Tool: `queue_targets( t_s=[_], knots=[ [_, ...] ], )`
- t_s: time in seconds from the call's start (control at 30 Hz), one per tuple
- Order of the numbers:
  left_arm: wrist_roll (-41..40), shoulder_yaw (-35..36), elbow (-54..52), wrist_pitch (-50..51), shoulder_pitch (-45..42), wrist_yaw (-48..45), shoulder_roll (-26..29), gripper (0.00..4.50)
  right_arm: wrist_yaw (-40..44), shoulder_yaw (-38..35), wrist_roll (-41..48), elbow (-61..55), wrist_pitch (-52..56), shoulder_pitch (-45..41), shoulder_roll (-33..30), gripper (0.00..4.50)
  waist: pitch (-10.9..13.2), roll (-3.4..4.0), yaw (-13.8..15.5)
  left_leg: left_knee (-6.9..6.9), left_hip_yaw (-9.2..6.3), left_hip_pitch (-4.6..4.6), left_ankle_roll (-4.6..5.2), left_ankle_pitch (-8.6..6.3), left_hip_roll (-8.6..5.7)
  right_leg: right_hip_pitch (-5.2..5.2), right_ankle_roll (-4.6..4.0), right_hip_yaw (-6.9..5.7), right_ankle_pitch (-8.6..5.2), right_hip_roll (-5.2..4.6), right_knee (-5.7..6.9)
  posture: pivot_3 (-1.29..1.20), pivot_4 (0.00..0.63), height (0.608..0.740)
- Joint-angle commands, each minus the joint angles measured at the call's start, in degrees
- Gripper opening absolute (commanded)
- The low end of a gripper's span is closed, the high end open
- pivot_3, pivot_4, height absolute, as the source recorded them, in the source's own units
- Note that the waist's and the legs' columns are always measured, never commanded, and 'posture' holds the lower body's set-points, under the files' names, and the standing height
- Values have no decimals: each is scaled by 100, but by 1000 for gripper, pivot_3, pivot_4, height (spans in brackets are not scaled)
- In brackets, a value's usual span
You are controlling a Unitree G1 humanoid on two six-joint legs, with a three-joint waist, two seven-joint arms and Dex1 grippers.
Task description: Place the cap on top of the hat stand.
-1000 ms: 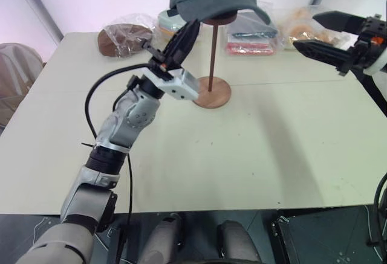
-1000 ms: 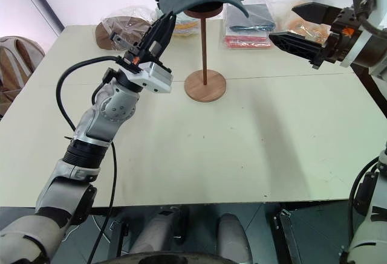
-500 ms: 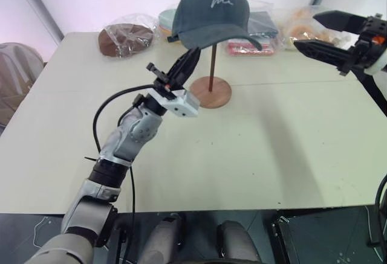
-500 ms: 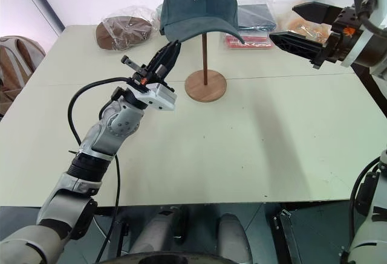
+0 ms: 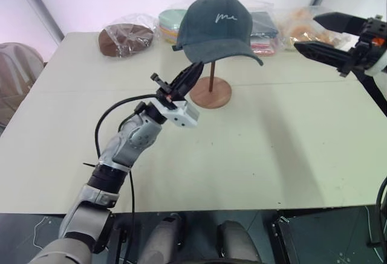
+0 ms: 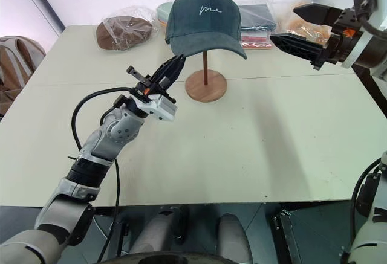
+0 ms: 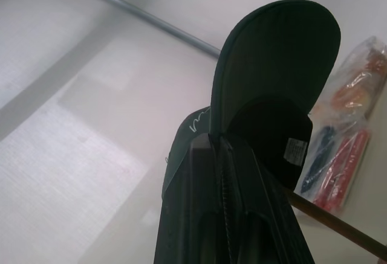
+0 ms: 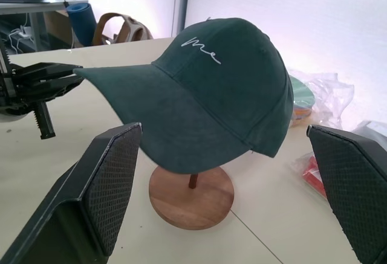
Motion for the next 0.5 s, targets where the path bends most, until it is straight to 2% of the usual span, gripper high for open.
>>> queue_targets(
  t_s=[0.03,0.1,0.3,0.33,0.5],
  knots=[
    [-240,106,-266,-115,140,-102,78,337,-21,-137,49,-184,-102,-65,-107,4500,0,0,-6,-1,0,0,0,0,0,0,0,0,0,0,0,0,150,740],
    [-290,109,-301,-137,221,-152,104,1047,-15,-116,40,-169,-114,-83,-102,4500,0,0,-4,-1,0,1,0,0,1,-1,0,0,0,1,0,0,150,740],
    [-489,103,-392,-238,525,-362,178,4056,88,-7,-3,-119,-168,-120,-127,4500,-1,1,-7,-1,-1,0,0,0,1,0,0,0,0,0,0,0,150,740],
    [-526,98,-423,-243,578,-401,190,4445,125,10,-3,-122,-165,-113,-148,4500,-1,1,-9,-1,0,1,0,0,1,0,0,1,0,-1,0,0,150,740],
    [-986,20,-641,-312,967,-871,329,4445,197,85,-40,-73,-203,-161,-169,4500,-1,1,-5,-1,-1,1,0,0,1,0,0,1,0,-1,-1,0,150,740]
  ],
)
